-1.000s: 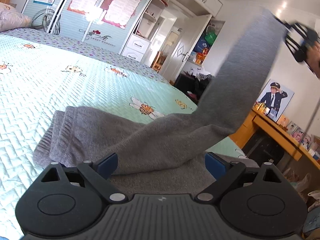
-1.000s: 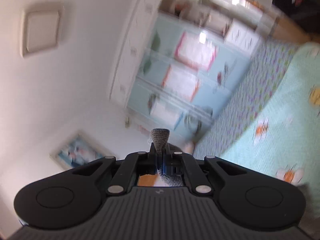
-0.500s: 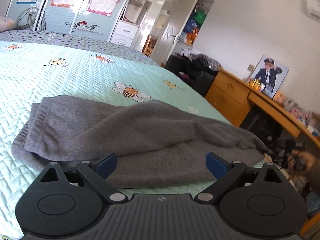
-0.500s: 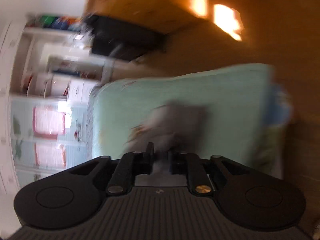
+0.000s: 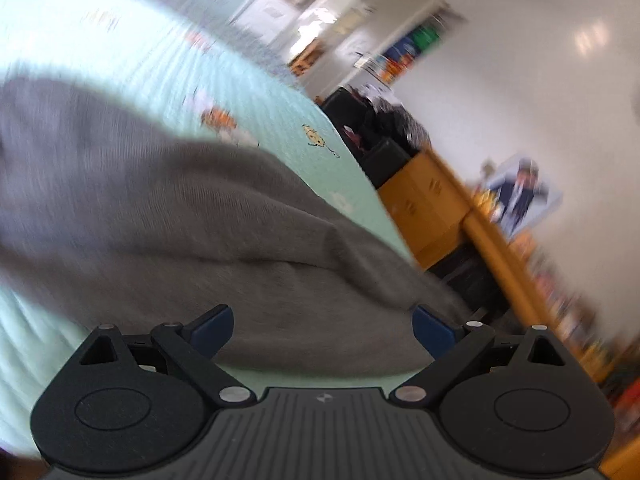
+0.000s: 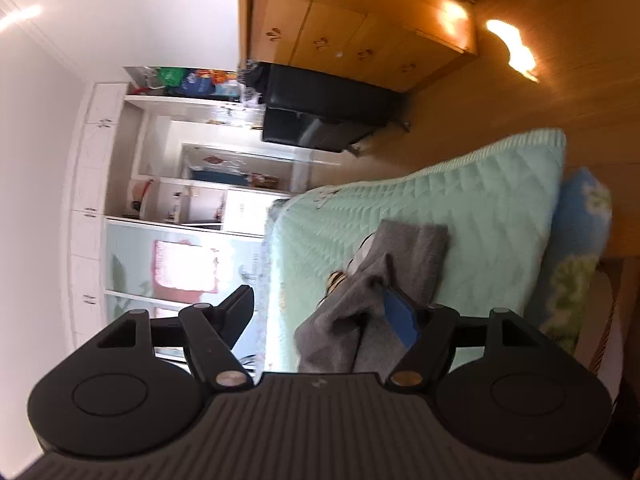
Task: Fold clothes
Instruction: 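Lay the sleeve over the sweater with the right gripper and open it, then grasp the grey sweater's side edge with the left gripper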
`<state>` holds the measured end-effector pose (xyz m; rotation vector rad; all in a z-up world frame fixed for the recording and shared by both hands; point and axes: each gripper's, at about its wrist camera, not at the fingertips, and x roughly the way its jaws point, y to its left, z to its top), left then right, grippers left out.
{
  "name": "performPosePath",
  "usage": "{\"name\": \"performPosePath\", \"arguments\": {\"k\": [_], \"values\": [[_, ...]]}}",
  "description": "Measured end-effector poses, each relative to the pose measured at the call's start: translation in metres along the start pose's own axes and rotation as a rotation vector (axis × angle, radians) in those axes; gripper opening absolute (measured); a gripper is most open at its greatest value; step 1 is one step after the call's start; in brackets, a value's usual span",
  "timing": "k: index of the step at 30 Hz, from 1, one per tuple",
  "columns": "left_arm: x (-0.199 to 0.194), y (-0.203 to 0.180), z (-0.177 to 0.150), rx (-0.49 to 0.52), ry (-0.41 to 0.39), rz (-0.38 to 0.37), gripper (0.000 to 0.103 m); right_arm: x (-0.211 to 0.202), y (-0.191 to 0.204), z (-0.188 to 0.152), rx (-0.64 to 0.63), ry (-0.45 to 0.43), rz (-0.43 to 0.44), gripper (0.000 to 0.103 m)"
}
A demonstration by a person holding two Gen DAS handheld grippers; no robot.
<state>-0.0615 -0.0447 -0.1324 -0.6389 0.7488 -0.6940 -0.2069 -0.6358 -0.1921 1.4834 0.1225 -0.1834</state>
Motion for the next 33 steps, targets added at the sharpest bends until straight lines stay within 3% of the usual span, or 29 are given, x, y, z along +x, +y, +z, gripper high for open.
{"name": "performPosePath", "arguments": {"k": [5, 10, 14, 22, 26, 33], "values": [[0.023, 0.006, 0.002, -0.181, -0.083, -0.049, 0.097, -0.007, -0.008, -0.023, 0.029, 0.047, 0.103, 0.074], [0.038, 0.026, 0.002, -0.44, -0.185, 0.007, 0.098, -0.02, -0.003, -0.047, 0.02, 0.101, 0.19, 0.08], [0.047, 0.034, -0.005, -0.558, -0.202, 0.055, 0.099, -0.022, 0.004, -0.059, 0.005, 0.166, 0.213, 0.082], [0.07, 0.024, -0.005, -0.583, -0.252, 0.128, 0.102, -0.024, 0.011, -0.062, 0.008, 0.192, 0.217, 0.083], [0.068, 0.012, -0.001, -0.567, -0.26, 0.218, 0.102, -0.025, 0.014, -0.061, 0.009, 0.192, 0.219, 0.083], [0.078, -0.004, -0.001, -0.558, -0.349, 0.373, 0.102, -0.024, 0.013, -0.066, 0.017, 0.206, 0.232, 0.083]]}}
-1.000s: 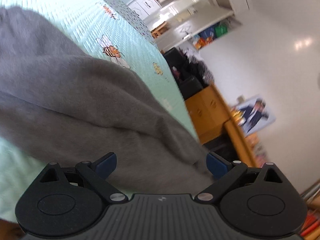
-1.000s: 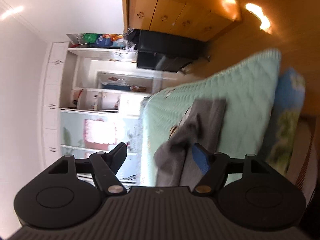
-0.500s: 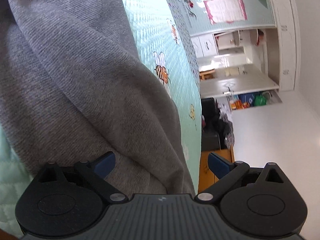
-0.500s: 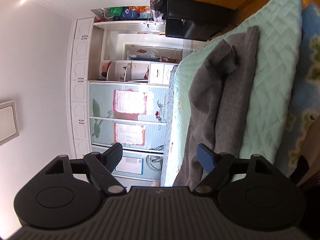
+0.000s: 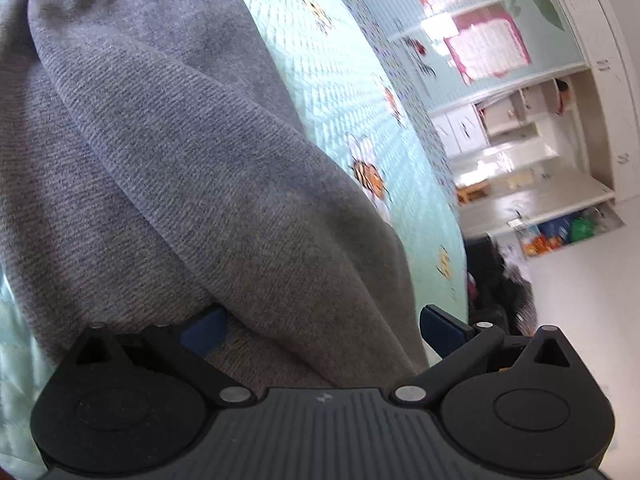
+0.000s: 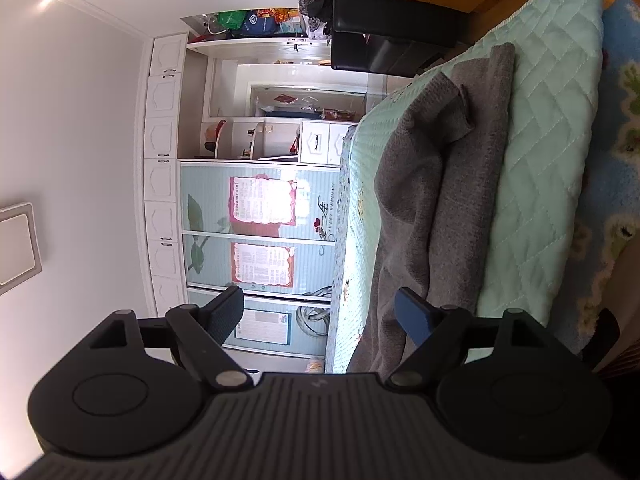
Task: Fold clothes
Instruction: 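Grasp the grey sweater's side edge with the left gripper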
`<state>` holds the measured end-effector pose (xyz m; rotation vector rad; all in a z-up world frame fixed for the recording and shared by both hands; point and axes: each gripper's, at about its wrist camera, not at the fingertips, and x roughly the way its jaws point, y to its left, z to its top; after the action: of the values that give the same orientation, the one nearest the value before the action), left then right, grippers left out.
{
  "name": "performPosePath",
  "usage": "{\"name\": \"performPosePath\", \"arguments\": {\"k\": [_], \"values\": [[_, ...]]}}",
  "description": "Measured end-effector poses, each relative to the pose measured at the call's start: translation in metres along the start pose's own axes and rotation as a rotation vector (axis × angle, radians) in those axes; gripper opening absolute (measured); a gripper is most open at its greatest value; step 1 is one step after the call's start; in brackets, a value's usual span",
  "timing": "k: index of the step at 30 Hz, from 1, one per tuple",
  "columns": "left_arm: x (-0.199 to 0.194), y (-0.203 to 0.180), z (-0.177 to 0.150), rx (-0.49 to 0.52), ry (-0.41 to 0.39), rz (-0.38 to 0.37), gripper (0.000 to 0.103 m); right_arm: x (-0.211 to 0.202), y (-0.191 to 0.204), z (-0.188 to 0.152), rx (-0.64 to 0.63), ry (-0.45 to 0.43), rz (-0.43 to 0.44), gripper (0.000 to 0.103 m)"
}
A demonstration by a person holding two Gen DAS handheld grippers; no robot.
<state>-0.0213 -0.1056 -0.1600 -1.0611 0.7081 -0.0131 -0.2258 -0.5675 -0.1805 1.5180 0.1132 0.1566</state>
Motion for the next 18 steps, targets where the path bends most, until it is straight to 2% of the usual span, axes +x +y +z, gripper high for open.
{"name": "performPosePath", "arguments": {"k": [5, 9, 12, 13, 15, 17, 18], "values": [[-0.002, -0.009, -0.005, 0.005, -0.09, 0.071, 0.103, 0.003, 0.002, -0.003, -0.008, 0.021, 0.005, 0.084], [-0.009, -0.007, -0.004, 0.007, -0.102, 0.042, 0.102, 0.001, 0.006, -0.004, -0.036, 0.033, 0.008, 0.085], [-0.012, 0.006, 0.004, -0.011, -0.071, -0.024, 0.102, -0.002, 0.007, -0.002, -0.061, 0.032, 0.003, 0.089], [-0.011, 0.007, 0.008, 0.011, -0.056, -0.031, 0.099, -0.002, 0.007, -0.002, -0.065, 0.032, -0.001, 0.089], [-0.01, 0.01, 0.015, 0.054, -0.024, -0.046, 0.085, -0.002, 0.005, -0.001, -0.061, 0.034, -0.006, 0.09], [-0.01, 0.015, 0.021, 0.056, -0.001, -0.041, 0.061, -0.001, 0.003, -0.002, -0.054, 0.04, -0.012, 0.09], [-0.01, 0.019, 0.022, 0.041, 0.006, -0.032, 0.056, 0.0, 0.002, -0.003, -0.057, 0.044, -0.016, 0.09]]}}
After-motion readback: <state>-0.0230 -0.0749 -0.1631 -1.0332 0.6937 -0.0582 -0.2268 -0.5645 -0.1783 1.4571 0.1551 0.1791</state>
